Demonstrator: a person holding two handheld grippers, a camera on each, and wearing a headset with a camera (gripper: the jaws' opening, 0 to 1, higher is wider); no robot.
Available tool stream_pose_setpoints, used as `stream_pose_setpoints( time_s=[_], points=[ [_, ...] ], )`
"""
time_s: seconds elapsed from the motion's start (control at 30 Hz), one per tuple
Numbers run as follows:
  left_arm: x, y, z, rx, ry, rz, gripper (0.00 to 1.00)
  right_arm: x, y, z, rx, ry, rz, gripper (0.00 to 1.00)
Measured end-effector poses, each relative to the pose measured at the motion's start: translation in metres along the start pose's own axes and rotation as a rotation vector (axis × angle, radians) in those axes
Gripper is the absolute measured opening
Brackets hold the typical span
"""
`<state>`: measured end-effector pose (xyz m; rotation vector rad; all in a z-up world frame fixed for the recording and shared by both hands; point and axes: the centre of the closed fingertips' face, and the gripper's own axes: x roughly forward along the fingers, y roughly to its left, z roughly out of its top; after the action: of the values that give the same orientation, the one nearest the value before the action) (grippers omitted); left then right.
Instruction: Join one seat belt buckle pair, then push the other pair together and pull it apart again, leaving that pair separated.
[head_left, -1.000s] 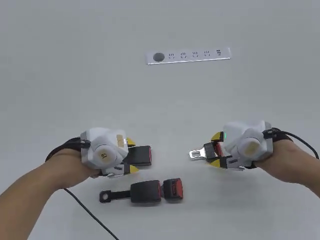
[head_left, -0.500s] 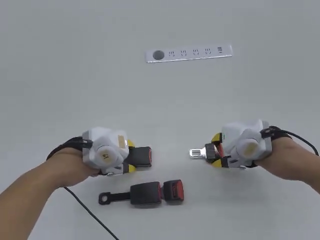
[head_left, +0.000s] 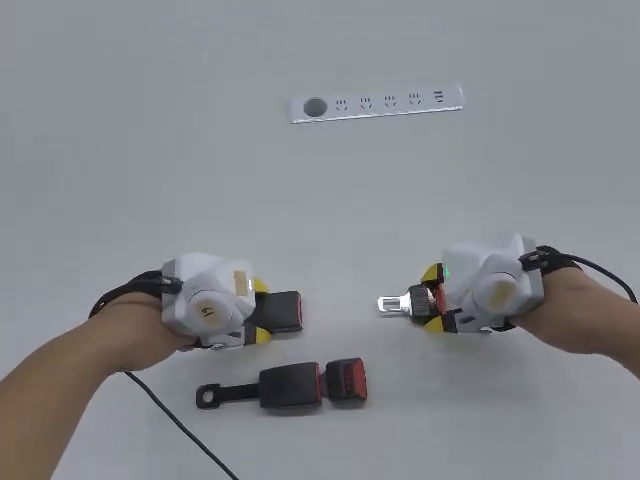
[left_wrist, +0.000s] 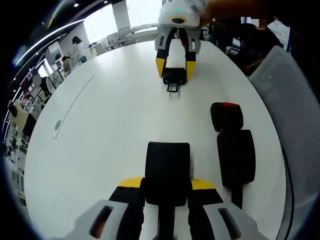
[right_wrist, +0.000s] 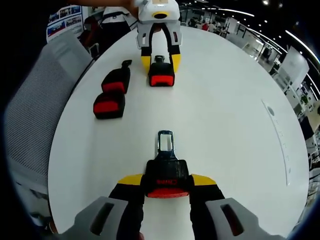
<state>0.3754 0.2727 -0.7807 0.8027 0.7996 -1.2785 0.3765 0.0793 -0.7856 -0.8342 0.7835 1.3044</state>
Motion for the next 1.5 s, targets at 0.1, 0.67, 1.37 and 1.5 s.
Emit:
stream_pose_setpoints(
  time_s=[0.1, 0.67, 1.37, 1.5],
  points=[
    [0.000, 0.000, 0.000, 0.000, 0.001, 0.007, 0.34, 0.000, 0.000, 0.000, -0.001, 0.002, 0.001, 0.32],
    [-0.001, 0.000, 0.001, -0.026, -0.003, 0.029, 0.34, 0.007, 0.009, 0.019, 0.015, -0.036, -0.006, 0.31],
    [0.000, 0.000, -0.001, -0.026, -0.010, 0.031, 0.34, 0.038, 0.015, 0.075, 0.038, -0.122, -0.029, 0.31],
    [0.001, 0.001, -0.002, -0.024, -0.010, 0.029, 0.33, 0.043, 0.015, 0.082, 0.040, -0.135, -0.034, 0.31]
  ],
)
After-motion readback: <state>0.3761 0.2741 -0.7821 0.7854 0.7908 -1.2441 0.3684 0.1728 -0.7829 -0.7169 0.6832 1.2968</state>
